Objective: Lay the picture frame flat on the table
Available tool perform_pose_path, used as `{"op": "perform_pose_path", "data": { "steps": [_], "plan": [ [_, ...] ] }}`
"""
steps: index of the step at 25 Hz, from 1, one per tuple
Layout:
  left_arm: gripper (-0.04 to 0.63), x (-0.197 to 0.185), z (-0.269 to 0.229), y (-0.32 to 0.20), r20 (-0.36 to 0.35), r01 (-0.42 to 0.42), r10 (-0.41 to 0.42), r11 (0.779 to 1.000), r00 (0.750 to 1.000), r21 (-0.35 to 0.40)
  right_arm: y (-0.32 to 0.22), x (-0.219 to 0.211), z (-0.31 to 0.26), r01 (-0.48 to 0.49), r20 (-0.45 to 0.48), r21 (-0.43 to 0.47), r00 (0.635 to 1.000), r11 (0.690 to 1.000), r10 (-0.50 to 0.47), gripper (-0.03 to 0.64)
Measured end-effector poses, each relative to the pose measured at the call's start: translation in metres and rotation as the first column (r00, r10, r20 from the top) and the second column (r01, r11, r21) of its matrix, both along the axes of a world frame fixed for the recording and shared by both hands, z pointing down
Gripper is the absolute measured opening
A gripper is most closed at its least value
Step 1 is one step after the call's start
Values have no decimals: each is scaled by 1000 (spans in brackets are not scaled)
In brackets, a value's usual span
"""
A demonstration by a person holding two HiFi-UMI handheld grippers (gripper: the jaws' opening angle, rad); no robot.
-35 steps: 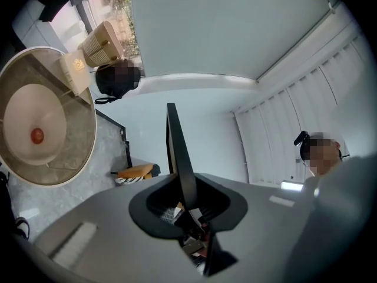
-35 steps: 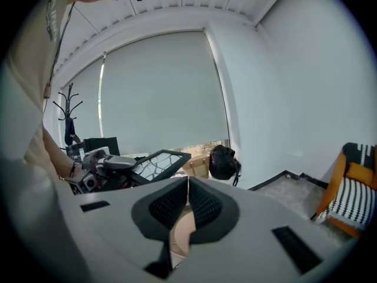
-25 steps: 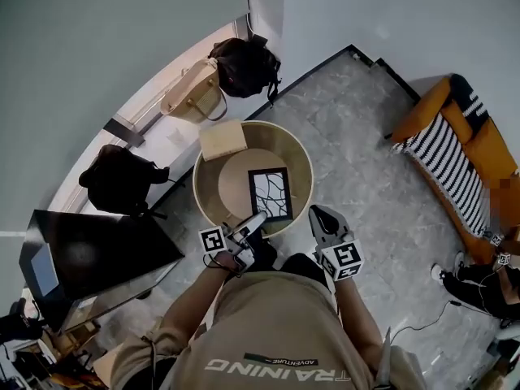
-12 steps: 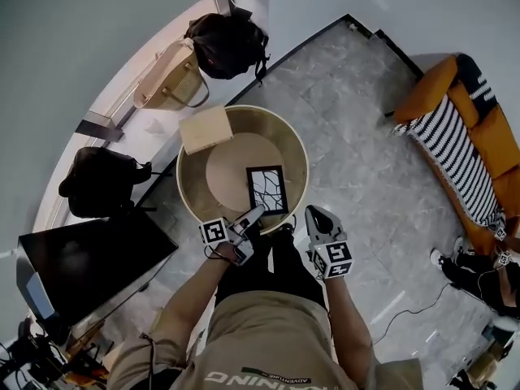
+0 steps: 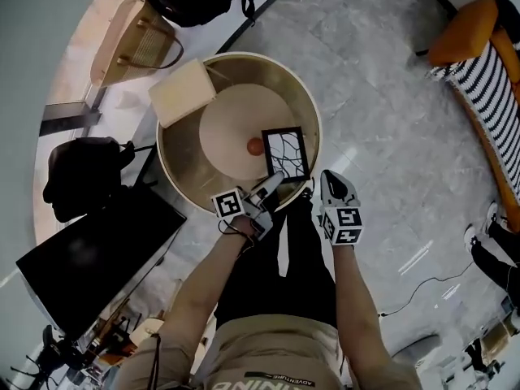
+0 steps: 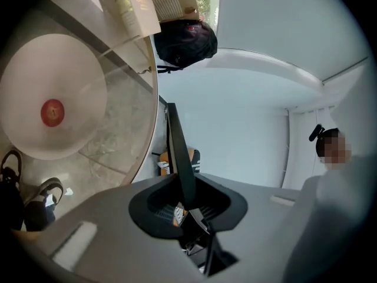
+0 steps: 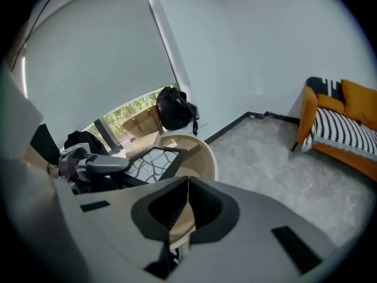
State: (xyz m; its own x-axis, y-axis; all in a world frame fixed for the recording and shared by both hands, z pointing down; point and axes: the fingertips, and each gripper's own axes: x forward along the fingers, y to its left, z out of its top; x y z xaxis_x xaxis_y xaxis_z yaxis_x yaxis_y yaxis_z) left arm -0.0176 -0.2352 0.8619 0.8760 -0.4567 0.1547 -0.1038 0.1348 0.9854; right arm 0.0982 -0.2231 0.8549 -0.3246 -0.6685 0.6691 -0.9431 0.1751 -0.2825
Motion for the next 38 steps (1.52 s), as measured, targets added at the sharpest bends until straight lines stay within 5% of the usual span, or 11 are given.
{"op": "perform_pose_path", "data": {
  "steps": [8,17,22,26,30,33,38],
  "plan": [
    [69,17,66,-11,33,-16,17,999,999,-31,-5,1,66,2,41,-49,999,999,0,8],
    [69,19,90,-7,47,-25,29,996,998,-85,-3,-6,78,72,85,-56,994,996,-68,8],
    [71,23,111,-2,243,-129,136,991,961,-47,-1,-9,87,98,90,-64,992,993,-92,8],
    [85,16,119,-1,366,-139,138,990,920,-25,3,-17,91,99,116,-79,989,992,-89,8],
    [222,11,129,4,493,-167,159,986,856,-28,10,-22,91,122,126,-85,986,989,-110,8],
    [299,12,129,5,593,-226,185,974,784,-6,11,-22,90,130,129,-83,985,988,-118,8],
    [328,5,128,0,813,-377,156,923,561,83,15,-24,90,148,139,-80,981,986,-136,8]
  ]
}}
